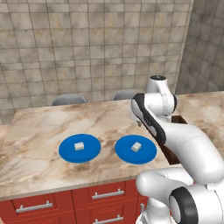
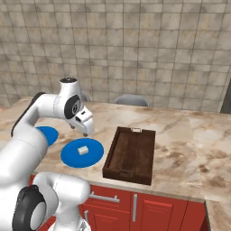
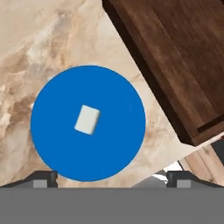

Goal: Move the dessert items from the plates to the tray.

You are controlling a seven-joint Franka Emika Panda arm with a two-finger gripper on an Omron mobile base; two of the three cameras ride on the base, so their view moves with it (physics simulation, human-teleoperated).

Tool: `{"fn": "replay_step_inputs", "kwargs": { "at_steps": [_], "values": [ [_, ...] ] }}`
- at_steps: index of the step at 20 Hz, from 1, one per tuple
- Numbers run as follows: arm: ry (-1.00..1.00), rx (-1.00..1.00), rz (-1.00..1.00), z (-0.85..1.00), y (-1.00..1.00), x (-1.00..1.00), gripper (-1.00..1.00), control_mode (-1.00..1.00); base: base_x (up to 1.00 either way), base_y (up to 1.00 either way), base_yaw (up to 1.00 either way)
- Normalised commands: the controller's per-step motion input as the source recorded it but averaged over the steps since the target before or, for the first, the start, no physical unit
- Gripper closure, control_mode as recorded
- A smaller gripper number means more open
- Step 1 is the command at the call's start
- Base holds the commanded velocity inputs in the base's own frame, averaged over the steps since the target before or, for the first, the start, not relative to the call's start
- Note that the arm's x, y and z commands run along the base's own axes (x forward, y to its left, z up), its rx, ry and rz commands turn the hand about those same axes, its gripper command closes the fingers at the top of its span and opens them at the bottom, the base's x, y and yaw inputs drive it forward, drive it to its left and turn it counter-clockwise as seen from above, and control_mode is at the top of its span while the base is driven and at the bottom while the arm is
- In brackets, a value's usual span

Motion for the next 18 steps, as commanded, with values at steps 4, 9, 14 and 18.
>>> {"fn": "replay_step_inputs", "kwargs": {
  "at_steps": [4, 9, 14, 18],
  "values": [
    [0.06, 0.00, -0.06, -0.40, 0.00, 0.00, -1.00, -1.00, 0.00, 0.00, 0.00],
    [0.04, 0.02, 0.00, -0.49, 0.00, 0.00, -1.00, -1.00, 0.00, 0.00, 0.00],
    [0.07, 0.01, 0.00, -0.41, 0.00, 0.02, -1.00, -1.00, 0.00, 0.00, 0.00],
    [0.02, 0.00, 0.00, -0.37, 0.00, 0.23, -1.00, -1.00, 0.00, 0.00, 0.00]
  ]
}}
